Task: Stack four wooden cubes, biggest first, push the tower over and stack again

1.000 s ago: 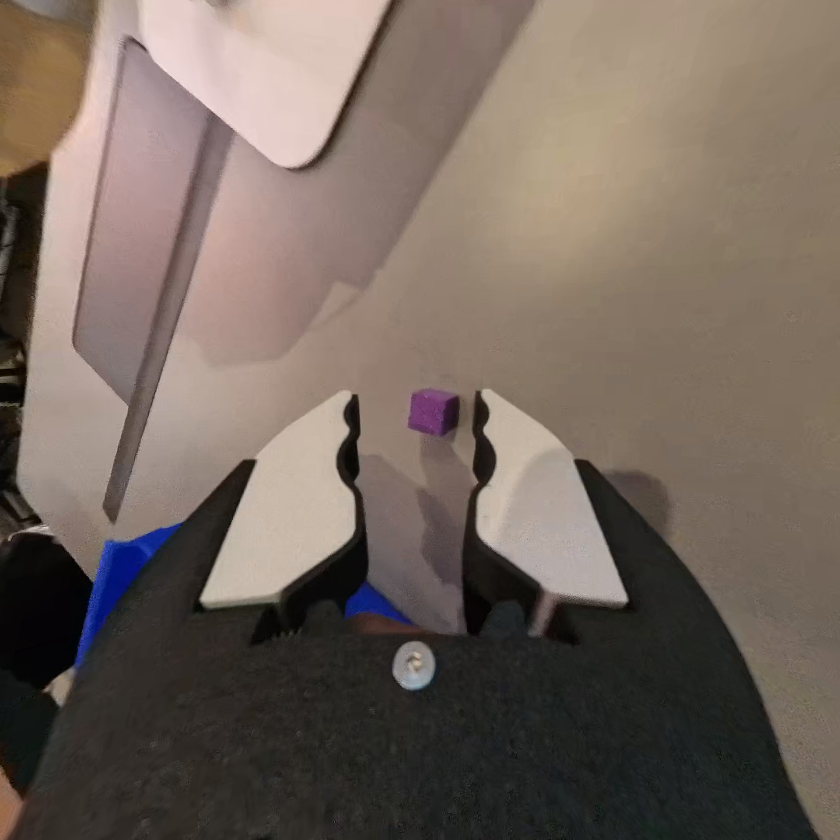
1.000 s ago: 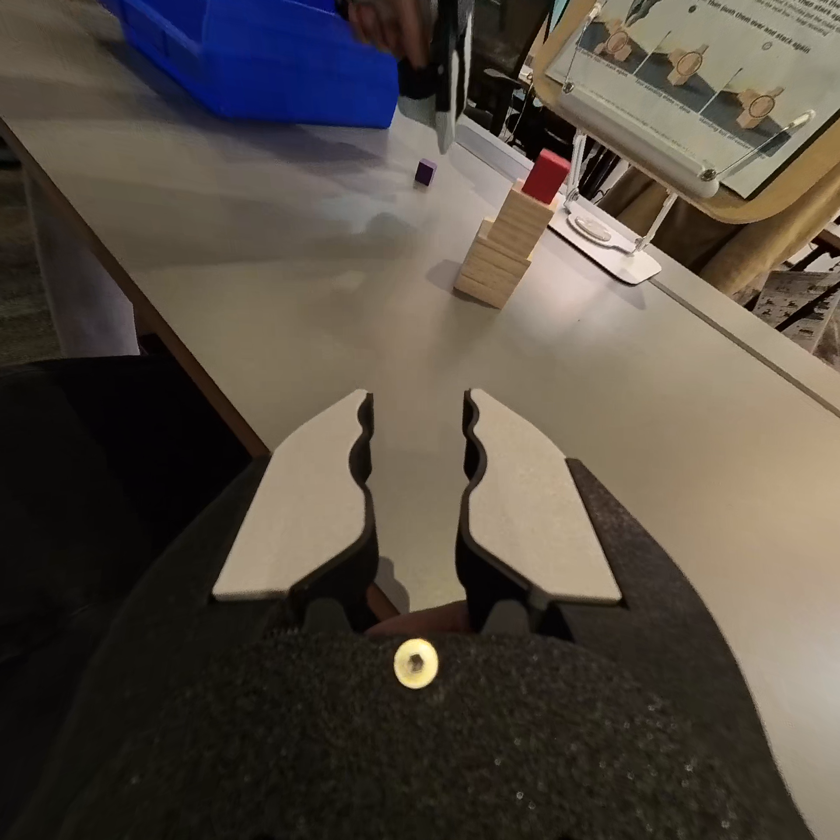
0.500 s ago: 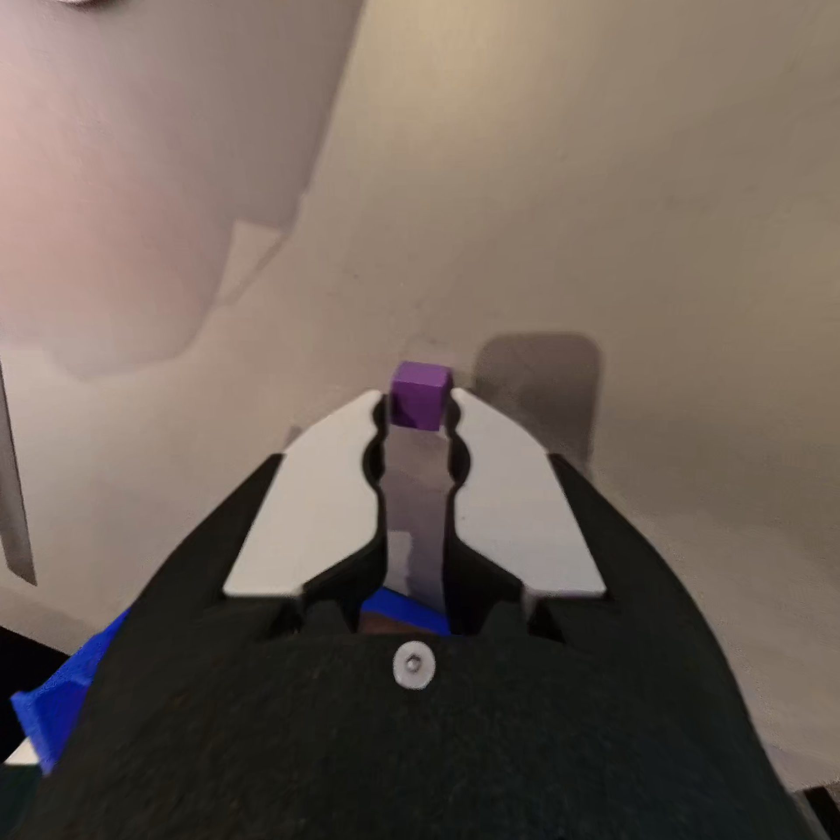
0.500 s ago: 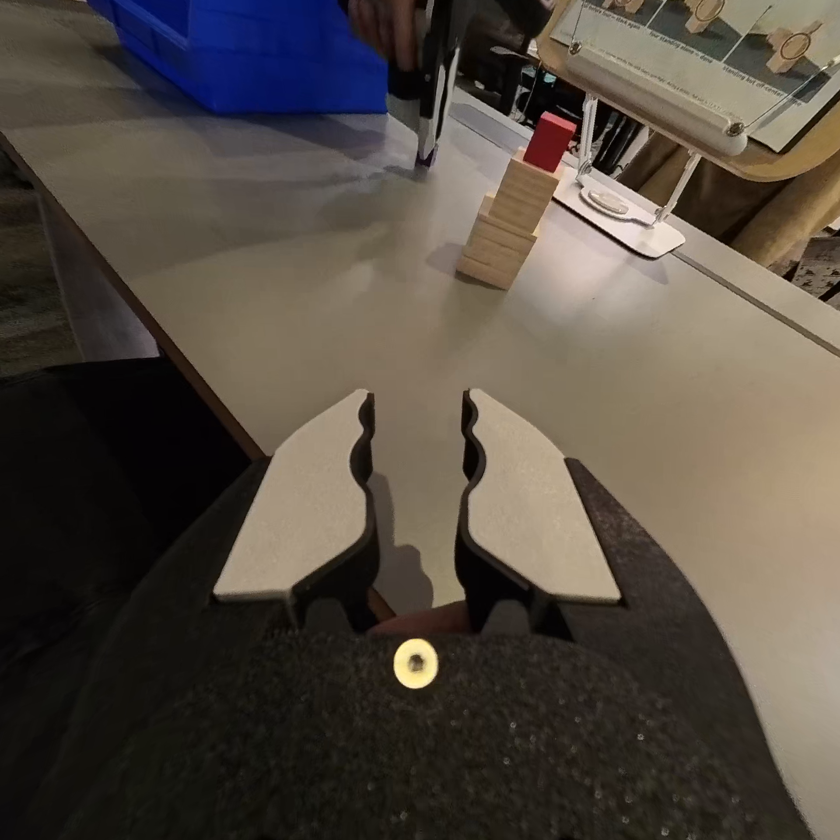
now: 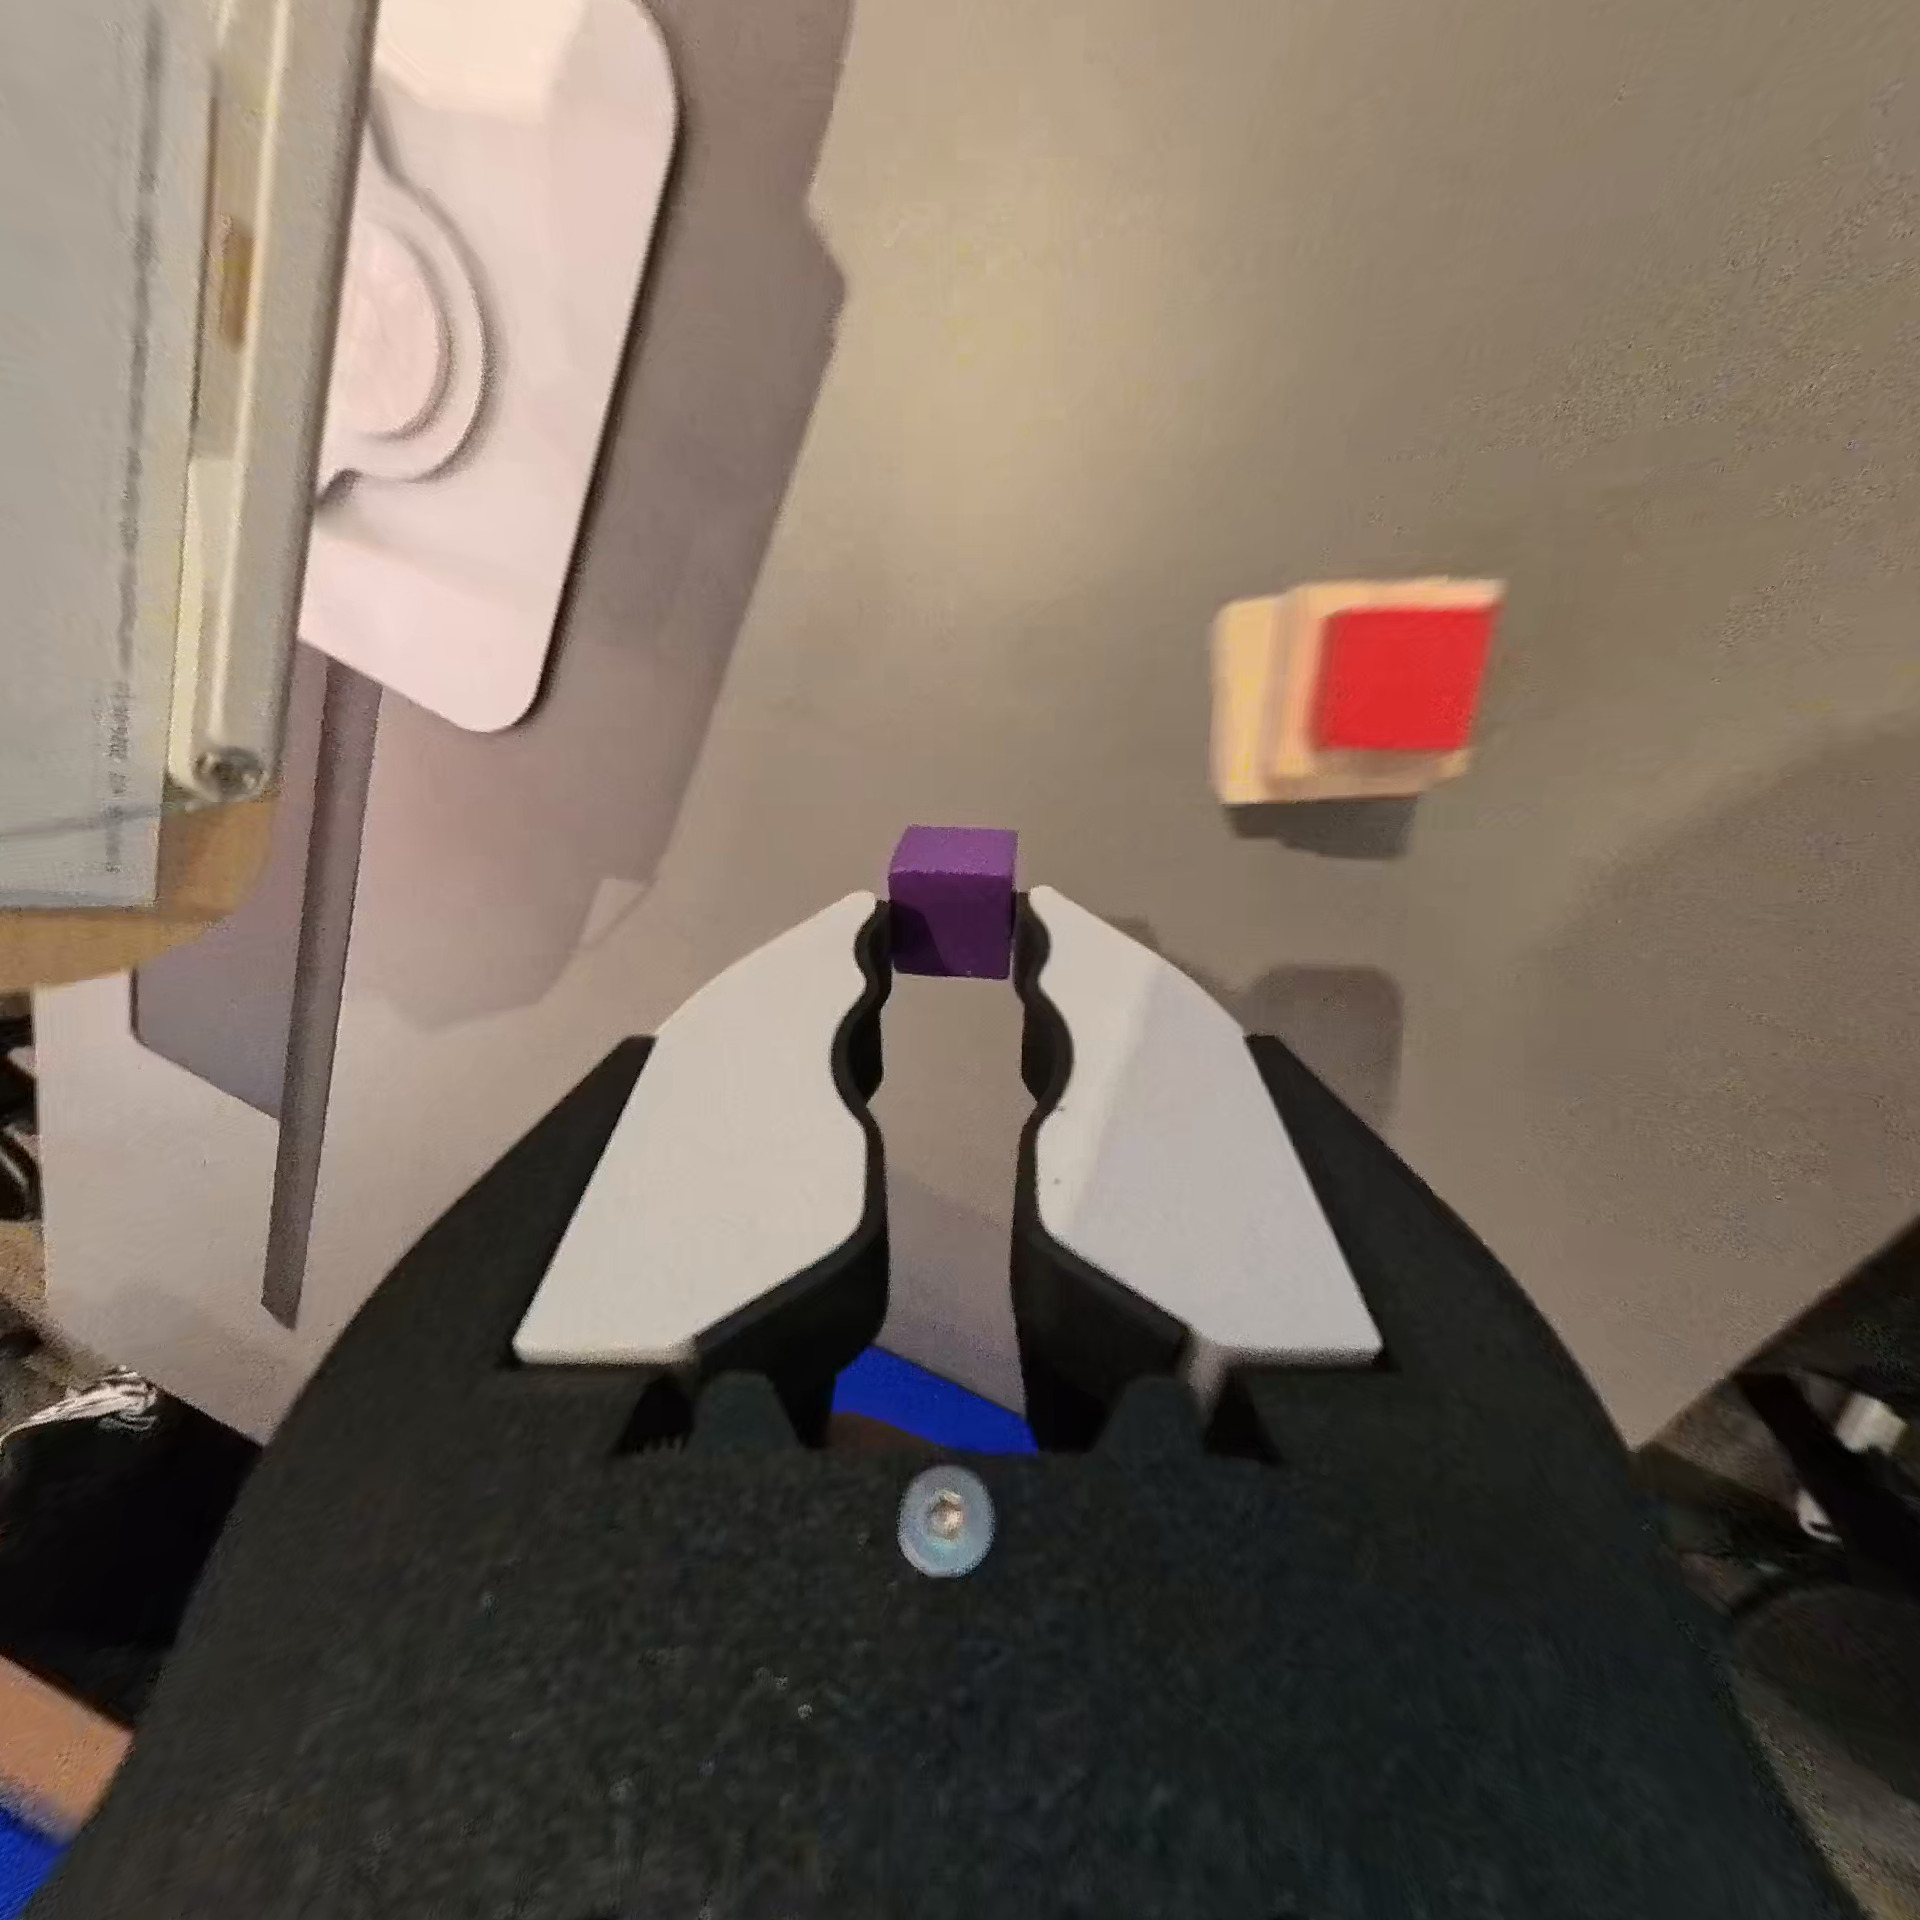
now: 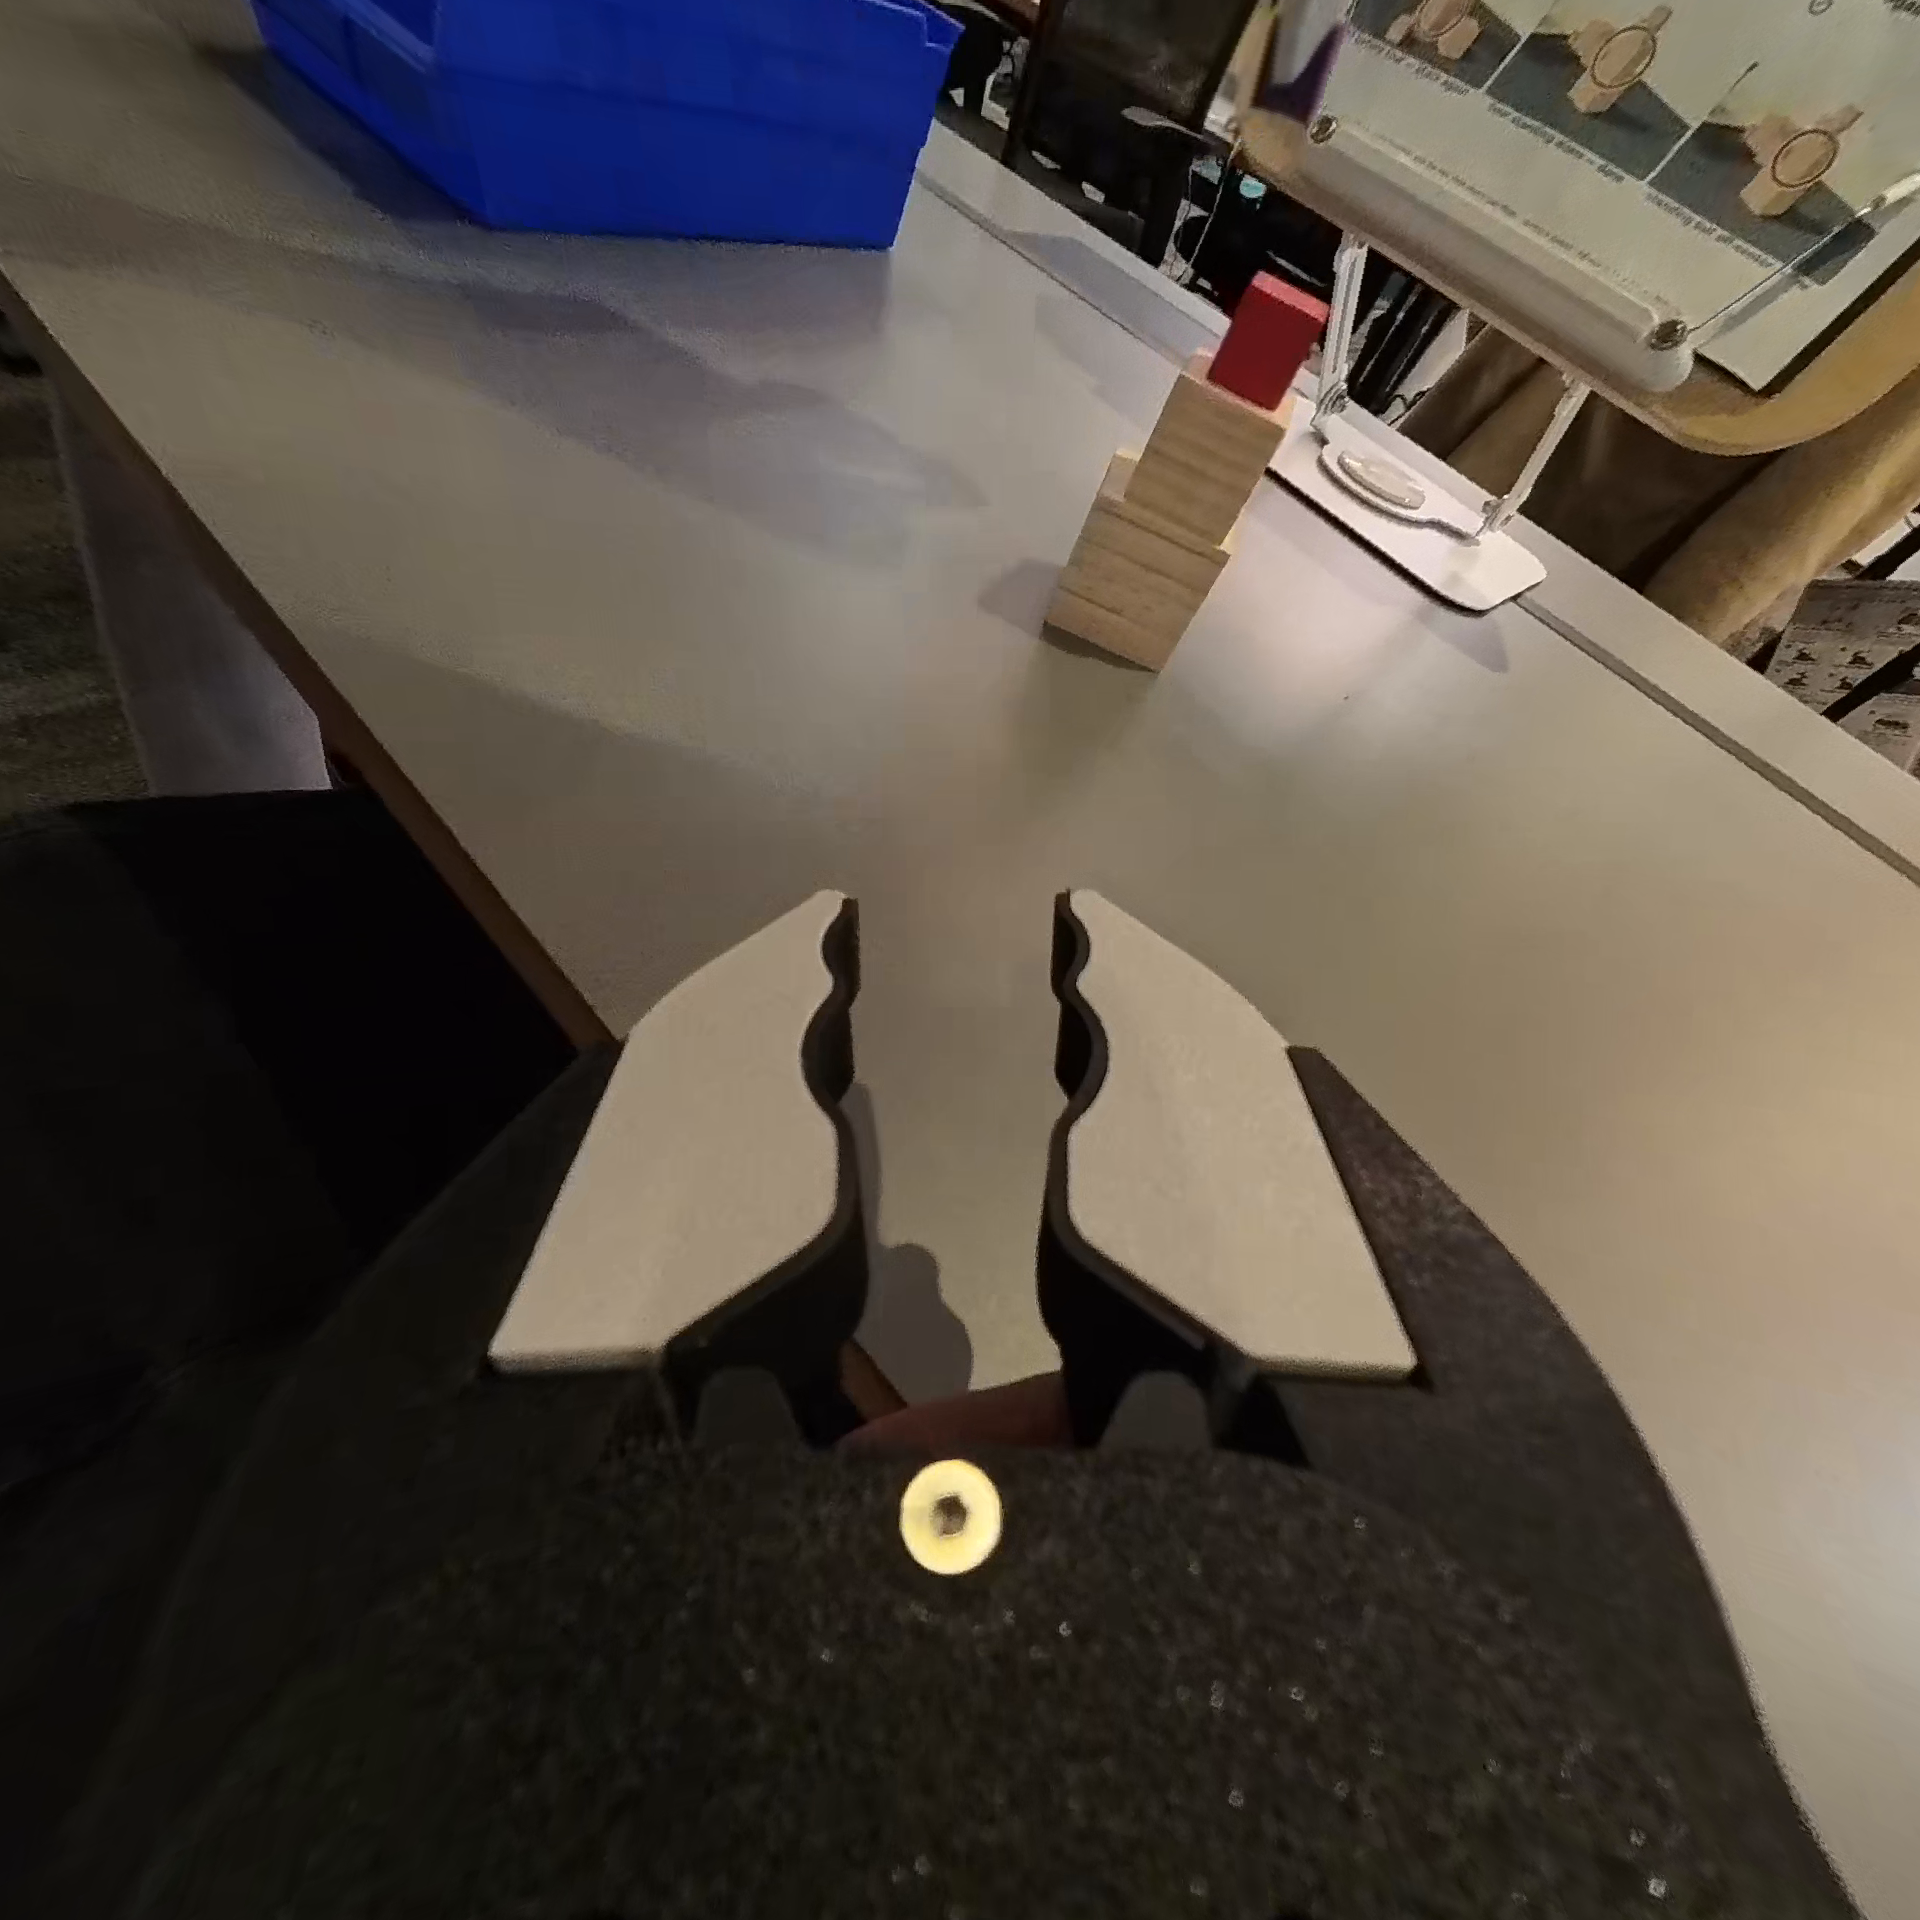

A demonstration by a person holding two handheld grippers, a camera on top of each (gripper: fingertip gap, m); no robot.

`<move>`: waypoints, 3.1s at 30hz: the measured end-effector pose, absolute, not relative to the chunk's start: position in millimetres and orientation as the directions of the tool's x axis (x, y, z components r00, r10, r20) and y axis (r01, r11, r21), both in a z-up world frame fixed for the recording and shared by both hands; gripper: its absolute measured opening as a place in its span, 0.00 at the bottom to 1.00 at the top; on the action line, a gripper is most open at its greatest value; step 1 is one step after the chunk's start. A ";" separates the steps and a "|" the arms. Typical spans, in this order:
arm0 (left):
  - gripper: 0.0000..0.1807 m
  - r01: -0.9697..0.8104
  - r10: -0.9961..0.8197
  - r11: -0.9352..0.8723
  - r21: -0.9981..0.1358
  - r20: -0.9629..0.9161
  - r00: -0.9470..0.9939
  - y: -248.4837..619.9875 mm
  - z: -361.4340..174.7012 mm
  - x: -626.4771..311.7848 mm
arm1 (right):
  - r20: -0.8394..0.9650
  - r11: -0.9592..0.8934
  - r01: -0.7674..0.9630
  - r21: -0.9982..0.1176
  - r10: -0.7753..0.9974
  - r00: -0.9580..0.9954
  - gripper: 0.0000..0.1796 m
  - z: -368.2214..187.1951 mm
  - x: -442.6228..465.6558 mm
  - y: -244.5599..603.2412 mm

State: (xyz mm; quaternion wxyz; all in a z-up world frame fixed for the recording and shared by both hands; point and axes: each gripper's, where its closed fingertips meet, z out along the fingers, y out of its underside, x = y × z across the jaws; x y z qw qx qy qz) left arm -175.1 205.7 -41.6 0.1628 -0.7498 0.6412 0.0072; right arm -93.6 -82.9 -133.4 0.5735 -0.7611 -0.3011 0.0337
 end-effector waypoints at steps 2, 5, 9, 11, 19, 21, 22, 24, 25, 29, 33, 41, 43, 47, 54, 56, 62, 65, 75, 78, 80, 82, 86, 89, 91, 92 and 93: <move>0.12 -0.963 -0.958 -0.143 -0.227 -0.213 0.192 186.0 -36.5 -157.9 | 0.298 -0.159 0.424 -0.892 0.499 0.814 0.20 -133.3 -94.4 -83.5; 0.12 -0.975 -0.977 -0.102 -0.199 -0.164 0.135 153.3 -40.1 -138.8 | 0.294 -0.158 0.420 -0.894 0.499 0.815 0.20 -132.3 -94.7 -84.6; 0.12 -0.990 -0.984 -0.043 -0.137 -0.165 0.066 133.1 -51.9 -130.5 | 0.292 -0.154 0.416 -0.896 0.501 0.815 0.19 -130.0 -95.2 -86.4; 0.12 -0.994 -0.981 -0.041 -0.105 -0.184 0.060 133.4 -56.3 -131.8 | 0.298 -0.150 0.420 -0.895 0.502 0.812 0.19 -129.1 -95.9 -86.9; 0.12 -0.993 -0.980 -0.058 -0.099 -0.185 0.076 140.5 -64.8 -129.6 | 0.306 -0.145 0.430 -0.891 0.509 0.805 0.20 -129.6 -97.1 -87.3; 0.12 -0.993 -0.981 -0.066 -0.096 -0.176 0.082 140.0 -68.6 -129.5 | 0.306 -0.146 0.432 -0.890 0.511 0.803 0.20 -130.3 -97.2 -87.3; 0.13 -0.994 -0.982 -0.062 -0.095 -0.174 0.078 139.7 -70.4 -129.3 | 0.306 -0.147 0.432 -0.890 0.512 0.803 0.19 -130.4 -97.3 -87.4; 0.15 -0.994 -0.982 -0.052 -0.094 -0.174 0.068 138.5 -72.2 -128.6 | 0.305 -0.148 0.433 -0.889 0.514 0.802 0.19 -130.8 -97.3 -87.6; 0.20 -0.994 -0.979 -0.057 -0.090 -0.192 0.074 141.1 -71.0 -129.1 | 0.306 -0.148 0.434 -0.889 0.513 0.802 0.19 -130.7 -96.9 -87.6; 0.27 -0.987 -0.970 -0.062 -0.147 -0.224 0.095 143.5 -47.8 -130.3 | 0.295 -0.152 0.423 -0.893 0.511 0.807 0.19 -130.7 -95.3 -87.0; 0.29 -0.926 -0.912 -0.073 -0.371 -0.351 0.213 138.3 3.8 -135.1 | 0.291 -0.155 0.416 -0.896 0.502 0.814 0.19 -130.9 -92.5 -85.4; 0.20 -0.425 -0.702 -0.174 -0.888 -0.191 0.686 61.0 -4.2 -206.6 | 0.228 -0.187 0.334 -0.924 0.433 0.872 0.20 -125.8 -79.7 -78.9; 0.20 -0.323 -0.690 -0.210 -0.923 -0.094 0.718 36.7 -32.3 -223.1 | 0.181 -0.183 0.283 -0.942 0.434 0.882 0.21 -122.4 -80.5 -79.4; 0.21 -0.229 -0.597 -0.178 -0.957 -0.080 0.798 20.1 -74.9 -257.1 | 0.186 -0.189 0.276 -0.943 0.389 0.902 0.21 -121.8 -74.5 -75.6; 0.24 -0.238 -0.560 -0.191 -0.952 -0.094 0.823 15.9 -95.7 -273.2 | 0.226 -0.195 0.305 -0.932 0.344 0.911 0.20 -120.5 -73.8 -71.2; 0.24 -0.267 -0.538 -0.167 -0.949 -0.139 0.831 19.9 -98.9 -275.9 | 0.236 -0.197 0.315 -0.928 0.342 0.910 0.20 -121.9 -74.5 -72.4; 0.24 -0.243 -0.583 -0.266 -0.933 -0.045 0.811 18.6 -115.3 -270.4 | 0.258 -0.202 0.342 -0.918 0.353 0.899 0.20 -126.0 -81.7 -75.1; 0.24 -0.244 -0.583 -0.277 -0.929 -0.040 0.811 19.7 -116.3 -272.3 | 0.274 -0.206 0.363 -0.909 0.362 0.891 0.19 -130.0 -85.4 -75.9; 0.24 -0.259 -0.584 -0.294 -0.920 -0.041 0.810 21.3 -119.9 -273.7 | 0.284 -0.215 0.382 -0.899 0.378 0.881 0.18 -136.5 -89.2 -75.7; 0.23 -0.260 -0.586 -0.307 -0.915 -0.034 0.810 23.7 -122.4 -274.7 | 0.285 -0.218 0.386 -0.896 0.384 0.878 0.18 -138.5 -89.4 -75.4; 0.23 -0.266 -0.585 -0.312 -0.912 -0.036 0.810 25.5 -123.9 -275.9 | 0.286 -0.217 0.388 -0.896 0.387 0.877 0.18 -139.1 -89.3 -75.2; 0.22 -0.270 -0.590 -0.320 -0.908 -0.032 0.807 25.8 -125.5 -275.6 | 0.285 -0.217 0.388 -0.896 0.389 0.876 0.18 -139.3 -89.0 -75.3; 0.21 -0.287 -0.605 -0.319 -0.903 -0.039 0.795 23.3 -127.2 -271.5 | 0.280 -0.217 0.386 -0.897 0.397 0.874 0.17 -139.5 -89.0 -75.4; 0.21 -0.303 -0.617 -0.305 -0.903 -0.055 0.785 20.8 -126.6 -268.7 | 0.275 -0.217 0.389 -0.895 0.418 0.866 0.16 -140.3 -91.6 -72.5; 0.21 -0.315 -0.629 -0.299 -0.901 -0.062 0.775 19.3 -124.8 -267.4 | 0.291 -0.204 0.418 -0.885 0.458 0.840 0.14 -137.7 -96.0 -65.4; 0.21 -0.318 -0.629 -0.295 -0.901 -0.067 0.775 19.5 -123.4 -268.1 | 0.298 -0.201 0.436 -0.877 0.486 0.822 0.13 -135.6 -99.9 -59.8; 0.21 -0.318 -0.628 -0.289 -0.903 -0.072 0.775 20.2 -121.6 -269.1 | 0.300 -0.197 0.460 -0.866 0.531 0.793 0.12 -133.8 -106.9 -53.3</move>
